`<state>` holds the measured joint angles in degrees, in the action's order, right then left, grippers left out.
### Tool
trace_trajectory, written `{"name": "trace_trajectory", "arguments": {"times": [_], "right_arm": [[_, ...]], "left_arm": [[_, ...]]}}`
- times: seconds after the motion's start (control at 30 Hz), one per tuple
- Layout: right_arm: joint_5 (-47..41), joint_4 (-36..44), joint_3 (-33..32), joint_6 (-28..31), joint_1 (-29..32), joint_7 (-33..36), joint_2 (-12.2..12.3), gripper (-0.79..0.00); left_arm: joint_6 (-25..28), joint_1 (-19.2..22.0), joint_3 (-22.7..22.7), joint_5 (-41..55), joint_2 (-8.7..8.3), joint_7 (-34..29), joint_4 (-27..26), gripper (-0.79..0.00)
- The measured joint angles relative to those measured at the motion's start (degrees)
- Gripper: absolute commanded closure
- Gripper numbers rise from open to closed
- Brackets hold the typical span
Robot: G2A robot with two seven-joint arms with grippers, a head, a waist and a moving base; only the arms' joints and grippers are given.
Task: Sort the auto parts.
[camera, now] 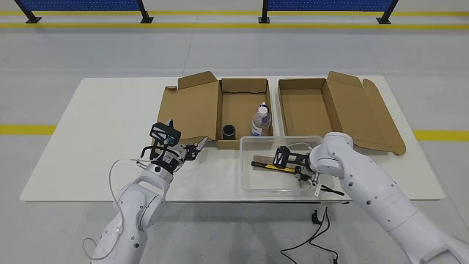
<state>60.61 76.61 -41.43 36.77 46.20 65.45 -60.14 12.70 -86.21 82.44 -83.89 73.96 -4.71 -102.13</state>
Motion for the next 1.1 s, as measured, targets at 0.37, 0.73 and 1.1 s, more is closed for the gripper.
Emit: {"name": "trace_trajectory", "arguments": {"times": [0.37,0.73,1.1], "right_arm": [[0.0,-3.0,1.8,0.2,-1.4,-0.4,-1.1,-0.332],[-0.5,-4.6,2.5,0.9,-2.2,-0.9,-1.7,-0.219],[-0.9,-5.7,2.1,2.4,-3.0,-2.1,-1.8,0.000]], "left_arm": [[0.0,0.0,0.0,0.0,0.00,0.0,0.0,-0.785],[0.0,0.0,0.0,0.0,0.00,0.0,0.0,-0.785],[0.0,0.0,0.0,0.0,0.00,0.0,0.0,-0.785]]}}
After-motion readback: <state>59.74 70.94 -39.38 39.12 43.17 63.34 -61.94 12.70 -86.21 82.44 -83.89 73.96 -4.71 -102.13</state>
